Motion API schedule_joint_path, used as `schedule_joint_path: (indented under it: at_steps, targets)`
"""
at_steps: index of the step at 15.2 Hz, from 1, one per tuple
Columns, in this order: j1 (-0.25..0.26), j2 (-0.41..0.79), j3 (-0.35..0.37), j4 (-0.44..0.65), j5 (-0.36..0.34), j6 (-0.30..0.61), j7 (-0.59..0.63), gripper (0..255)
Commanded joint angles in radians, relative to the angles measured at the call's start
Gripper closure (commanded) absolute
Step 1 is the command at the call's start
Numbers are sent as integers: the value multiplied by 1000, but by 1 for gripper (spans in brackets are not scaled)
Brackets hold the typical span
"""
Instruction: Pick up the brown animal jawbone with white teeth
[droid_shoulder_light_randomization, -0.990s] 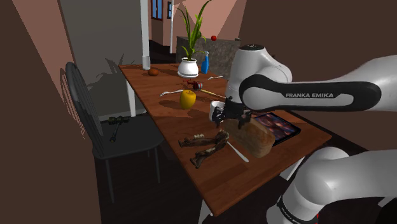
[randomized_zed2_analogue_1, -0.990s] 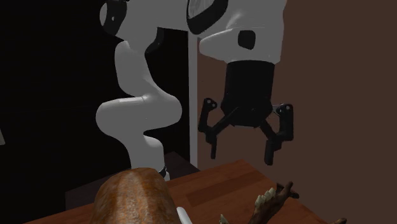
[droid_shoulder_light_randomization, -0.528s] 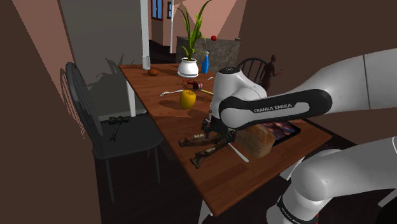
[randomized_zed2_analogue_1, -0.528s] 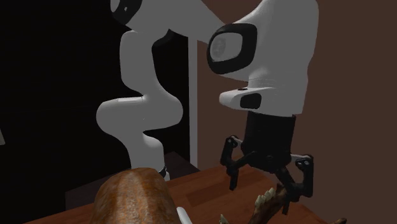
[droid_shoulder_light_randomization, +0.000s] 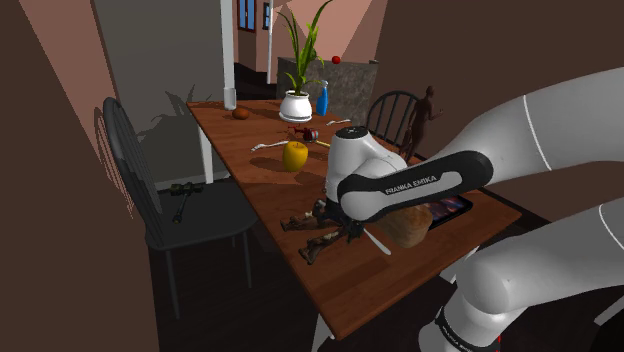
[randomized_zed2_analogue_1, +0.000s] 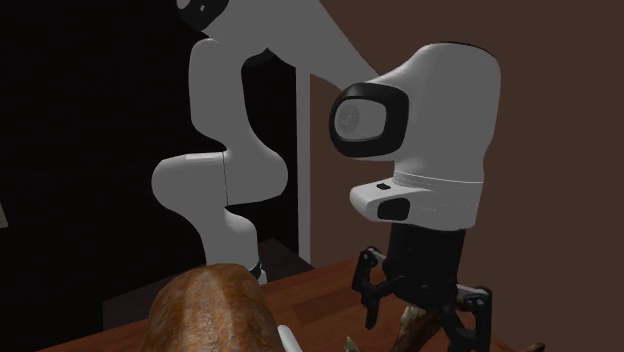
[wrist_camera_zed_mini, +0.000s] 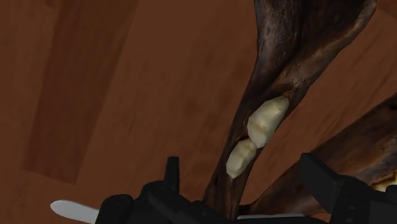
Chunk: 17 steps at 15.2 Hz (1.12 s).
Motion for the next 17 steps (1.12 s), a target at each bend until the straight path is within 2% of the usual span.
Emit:
schedule_joint_path:
  at_steps: [1,2,11,17]
  targets:
    - [-3,9,5,-3,-2,13,5,0]
    - [-4,12,6,-2,-3,14,6,255]
    - [-3,9,5,-3,-2,13,5,255]
    - [14,-52,-29,39,9,-88,-21,255]
